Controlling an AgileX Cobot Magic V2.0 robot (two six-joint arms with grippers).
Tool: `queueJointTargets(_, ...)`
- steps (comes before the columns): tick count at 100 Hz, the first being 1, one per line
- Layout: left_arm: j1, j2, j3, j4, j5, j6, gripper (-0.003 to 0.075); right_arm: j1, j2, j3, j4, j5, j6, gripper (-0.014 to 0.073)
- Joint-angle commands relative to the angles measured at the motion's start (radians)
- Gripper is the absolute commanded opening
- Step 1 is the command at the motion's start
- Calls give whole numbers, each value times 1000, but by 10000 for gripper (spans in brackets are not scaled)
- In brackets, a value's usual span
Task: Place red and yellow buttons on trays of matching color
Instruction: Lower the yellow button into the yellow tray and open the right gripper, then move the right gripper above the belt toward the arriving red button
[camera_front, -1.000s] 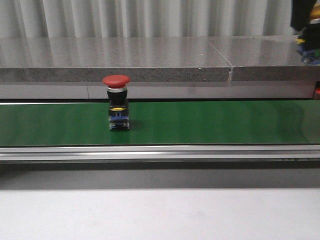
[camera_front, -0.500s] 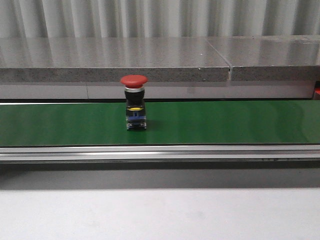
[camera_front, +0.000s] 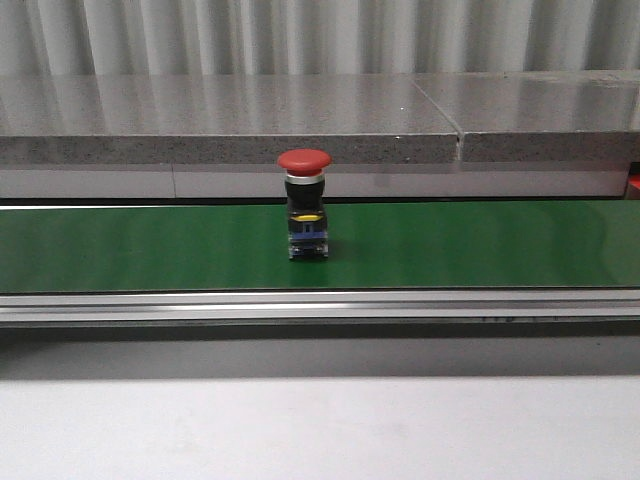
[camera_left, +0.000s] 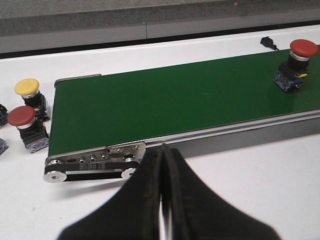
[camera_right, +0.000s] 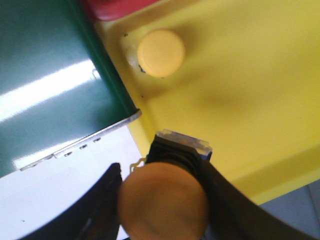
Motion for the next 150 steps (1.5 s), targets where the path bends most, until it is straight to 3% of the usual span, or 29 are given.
queueJointTargets(1,-5,11,-26,-15,-70,2,-20,-26,-43,19,-6,-48,-4,269)
queueJointTargets(43,-5,11,-26,-15,-70,2,-20,-108,-41,211,27,-253,-4,269)
queueJointTargets(79,-5,11,-26,-15,-70,2,-20,-111,-26,326,70,-462,-4,269)
queueJointTargets(128,-5,11,-26,-15,-70,2,-20,-114,12,327,69,-473,-4,274)
queueJointTargets(150,-5,11,-26,-15,-70,2,-20,-114,17,327,63,-487,-4,392)
